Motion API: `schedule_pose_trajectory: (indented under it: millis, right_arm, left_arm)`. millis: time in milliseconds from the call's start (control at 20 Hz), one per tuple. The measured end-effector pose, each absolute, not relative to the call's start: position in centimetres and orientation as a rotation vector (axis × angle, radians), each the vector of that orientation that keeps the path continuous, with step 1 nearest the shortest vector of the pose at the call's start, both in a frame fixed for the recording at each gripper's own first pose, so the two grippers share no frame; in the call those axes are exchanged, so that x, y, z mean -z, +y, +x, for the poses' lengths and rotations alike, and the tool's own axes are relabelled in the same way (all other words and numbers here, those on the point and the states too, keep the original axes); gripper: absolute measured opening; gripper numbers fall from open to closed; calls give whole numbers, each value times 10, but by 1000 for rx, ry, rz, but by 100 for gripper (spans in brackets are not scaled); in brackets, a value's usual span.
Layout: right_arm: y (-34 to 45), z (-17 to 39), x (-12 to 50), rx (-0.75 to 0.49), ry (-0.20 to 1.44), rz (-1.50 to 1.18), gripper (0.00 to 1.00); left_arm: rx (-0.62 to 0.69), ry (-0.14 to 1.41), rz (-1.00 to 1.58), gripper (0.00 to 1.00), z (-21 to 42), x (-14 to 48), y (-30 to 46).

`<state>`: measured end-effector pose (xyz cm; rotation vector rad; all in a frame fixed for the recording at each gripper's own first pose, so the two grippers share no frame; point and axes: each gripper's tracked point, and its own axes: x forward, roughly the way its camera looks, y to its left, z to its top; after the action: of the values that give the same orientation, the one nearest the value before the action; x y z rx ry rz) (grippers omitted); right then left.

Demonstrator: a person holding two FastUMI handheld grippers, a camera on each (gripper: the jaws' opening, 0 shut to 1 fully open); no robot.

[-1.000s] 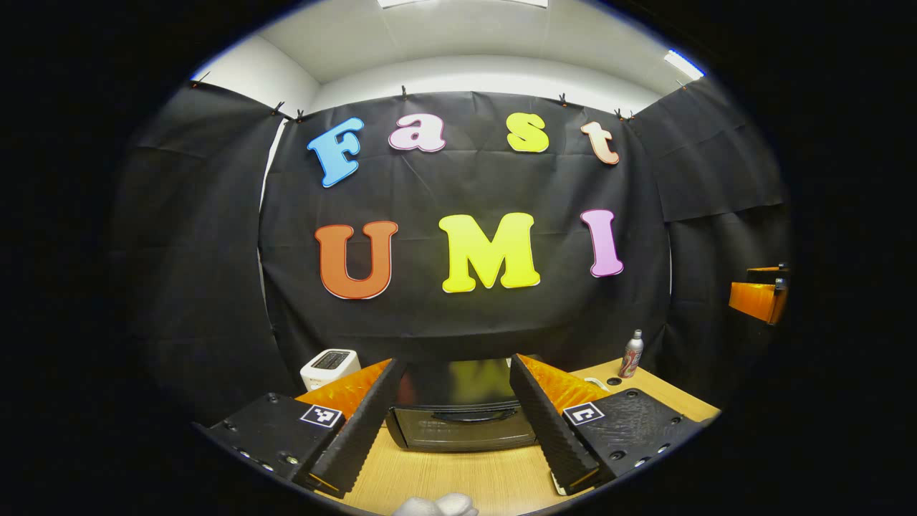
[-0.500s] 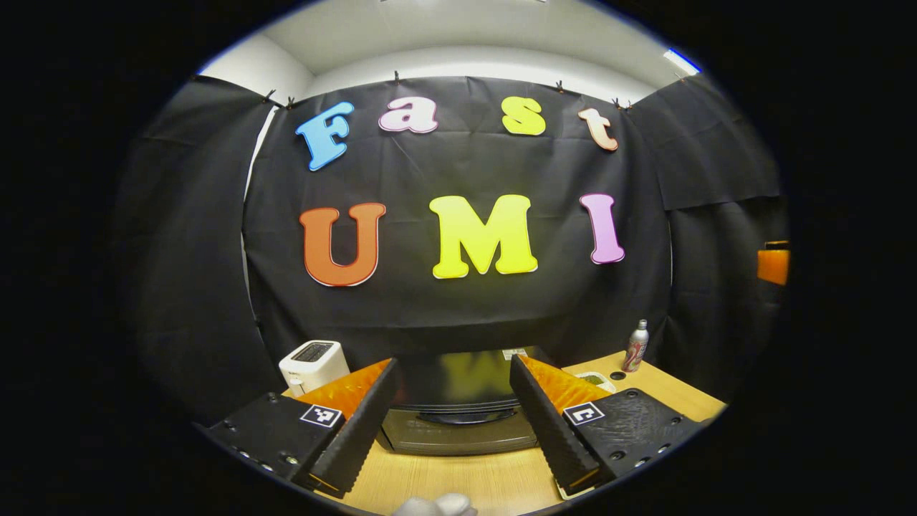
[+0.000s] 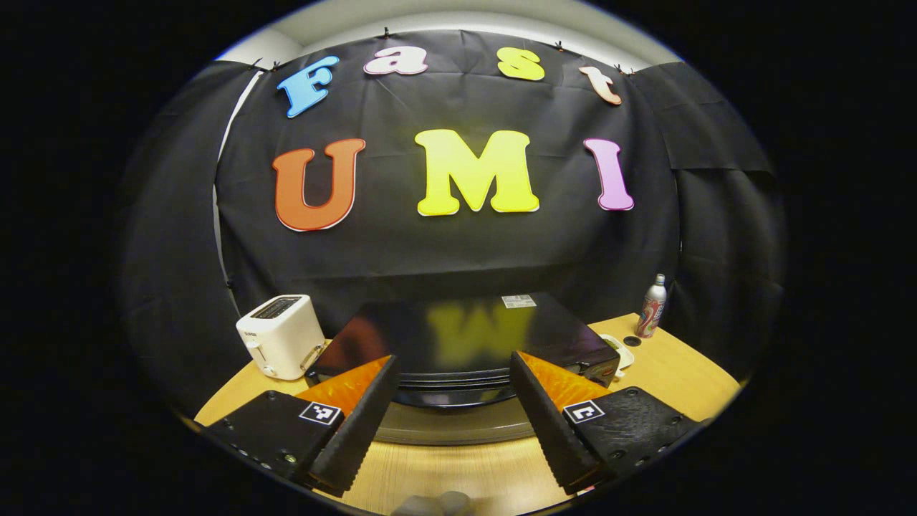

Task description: Open the electric oven with the left hand, put the food in, and close the electric oven.

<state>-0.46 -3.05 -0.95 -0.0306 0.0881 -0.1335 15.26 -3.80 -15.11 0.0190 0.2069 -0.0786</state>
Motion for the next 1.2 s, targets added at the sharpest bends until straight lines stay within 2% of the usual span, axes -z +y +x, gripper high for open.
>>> schedule_pose_trajectory:
  millis: [300,350,400,1200]
  right_arm:
    - [-35,-5,15,153,106,-36,96]
    - [-35,-5,15,151,107,-37,99]
    - [-33,-3,15,150,107,-36,96]
    - [-12,-17,26,87,124,-40,96]
  left_arm:
    - [85,238,13,96,165,170,-39]
    - [81,246,-3,97,164,171,-38]
    - [80,254,-13,96,160,173,-38]
    - [99,315,-17,97,81,205,-37]
